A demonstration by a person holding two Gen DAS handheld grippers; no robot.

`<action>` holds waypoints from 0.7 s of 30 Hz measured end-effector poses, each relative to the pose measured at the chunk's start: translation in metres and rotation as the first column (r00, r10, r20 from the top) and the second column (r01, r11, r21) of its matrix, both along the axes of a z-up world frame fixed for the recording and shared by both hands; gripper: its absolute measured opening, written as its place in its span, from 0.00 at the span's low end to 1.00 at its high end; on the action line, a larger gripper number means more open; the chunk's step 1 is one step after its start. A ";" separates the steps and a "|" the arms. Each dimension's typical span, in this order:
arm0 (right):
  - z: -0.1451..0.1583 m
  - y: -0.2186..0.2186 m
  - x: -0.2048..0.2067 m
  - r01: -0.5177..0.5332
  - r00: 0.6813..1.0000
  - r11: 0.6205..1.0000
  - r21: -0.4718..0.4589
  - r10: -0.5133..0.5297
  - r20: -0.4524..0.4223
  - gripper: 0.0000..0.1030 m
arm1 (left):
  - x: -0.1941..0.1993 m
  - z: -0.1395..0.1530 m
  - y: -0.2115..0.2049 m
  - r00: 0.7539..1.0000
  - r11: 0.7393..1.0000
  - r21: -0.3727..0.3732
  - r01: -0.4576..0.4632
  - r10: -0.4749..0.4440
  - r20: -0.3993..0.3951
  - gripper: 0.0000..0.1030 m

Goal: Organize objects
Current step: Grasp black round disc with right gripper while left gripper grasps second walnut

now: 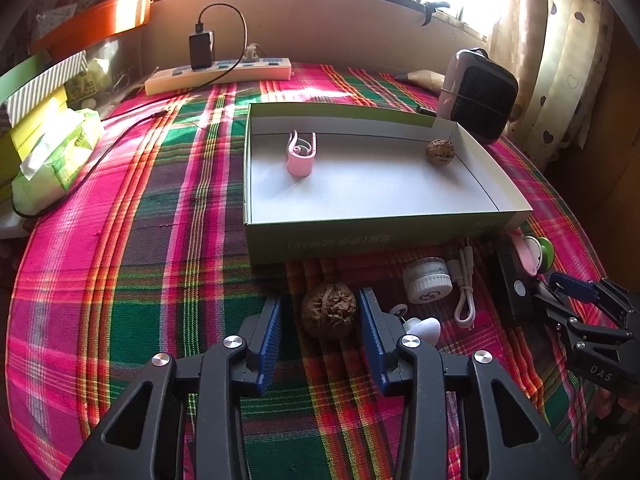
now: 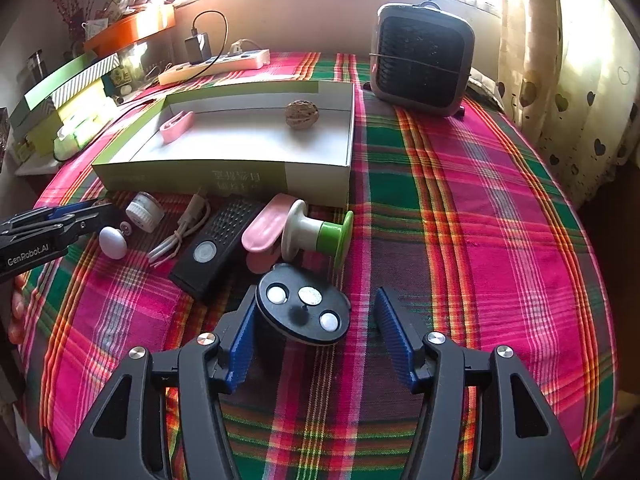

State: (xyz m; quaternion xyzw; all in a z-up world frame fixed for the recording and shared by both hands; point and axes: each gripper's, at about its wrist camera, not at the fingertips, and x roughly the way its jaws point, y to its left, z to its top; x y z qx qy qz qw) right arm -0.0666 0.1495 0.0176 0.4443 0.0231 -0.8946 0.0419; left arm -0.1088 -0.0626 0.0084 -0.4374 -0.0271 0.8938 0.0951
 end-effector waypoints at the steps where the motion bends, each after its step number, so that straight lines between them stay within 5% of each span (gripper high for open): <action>1: 0.000 0.000 0.000 -0.001 1.000 1.000 0.000 0.001 0.000 0.55 | 0.000 0.000 0.000 1.000 1.000 -0.003 -0.002 0.002 -0.001 0.31; 6: 0.000 0.001 0.001 -0.006 1.000 1.000 -0.003 0.006 -0.005 0.43 | 0.000 0.000 0.000 1.000 1.000 -0.007 -0.003 0.003 -0.002 0.27; 21: 0.002 0.001 0.002 -0.013 1.000 1.000 -0.013 0.012 -0.010 0.35 | 0.001 0.000 0.000 1.000 1.000 -0.013 -0.004 0.004 -0.003 0.27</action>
